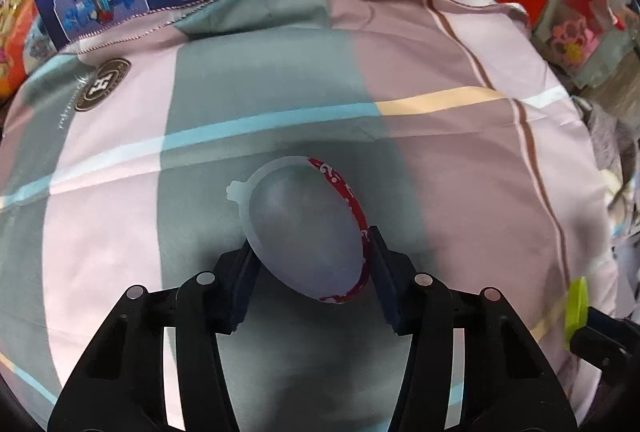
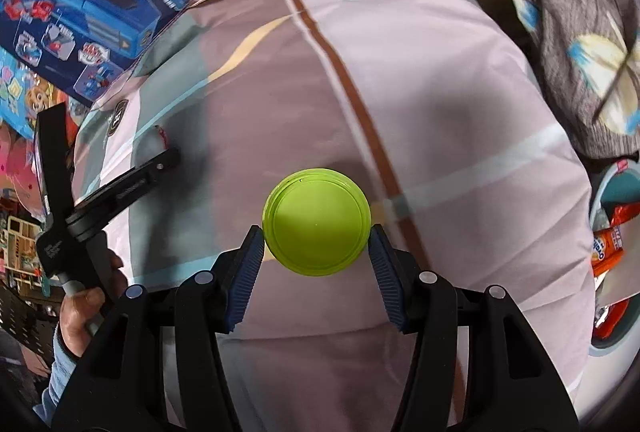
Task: Collect trash
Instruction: 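Carry the white cup and green lid over the teal bin with both tools, then open both grippers to drop the white cup and green lid into the bin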
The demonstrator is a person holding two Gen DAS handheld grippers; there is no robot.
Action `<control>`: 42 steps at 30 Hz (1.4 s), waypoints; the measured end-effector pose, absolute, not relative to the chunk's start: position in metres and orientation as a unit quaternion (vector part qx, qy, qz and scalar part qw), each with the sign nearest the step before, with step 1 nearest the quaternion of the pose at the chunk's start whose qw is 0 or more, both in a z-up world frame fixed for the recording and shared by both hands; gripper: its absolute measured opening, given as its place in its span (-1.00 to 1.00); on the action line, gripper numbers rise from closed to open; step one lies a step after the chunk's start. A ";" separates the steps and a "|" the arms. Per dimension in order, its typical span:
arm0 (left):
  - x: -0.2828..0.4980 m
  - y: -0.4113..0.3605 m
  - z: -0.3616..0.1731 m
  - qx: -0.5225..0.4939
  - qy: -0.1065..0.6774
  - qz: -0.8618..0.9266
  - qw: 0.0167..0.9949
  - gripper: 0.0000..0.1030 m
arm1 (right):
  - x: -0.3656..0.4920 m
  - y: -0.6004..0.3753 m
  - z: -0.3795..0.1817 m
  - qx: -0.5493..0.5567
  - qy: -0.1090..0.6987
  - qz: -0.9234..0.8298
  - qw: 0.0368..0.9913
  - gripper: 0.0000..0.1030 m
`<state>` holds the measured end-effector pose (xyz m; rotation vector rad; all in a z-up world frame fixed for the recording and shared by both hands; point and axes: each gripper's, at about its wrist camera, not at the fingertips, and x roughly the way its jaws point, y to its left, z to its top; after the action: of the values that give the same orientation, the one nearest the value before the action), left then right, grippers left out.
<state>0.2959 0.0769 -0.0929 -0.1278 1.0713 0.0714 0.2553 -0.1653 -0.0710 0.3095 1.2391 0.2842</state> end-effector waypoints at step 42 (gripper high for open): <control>0.181 -0.379 -0.089 0.123 0.540 -0.356 0.753 0.13 | 0.138 -0.518 -0.072 0.338 0.482 -0.048 0.807 0.07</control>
<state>0.1808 -0.3795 -0.0889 0.2692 1.1779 -0.7768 0.1384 -0.5183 -0.0723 0.7225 1.0323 -0.1023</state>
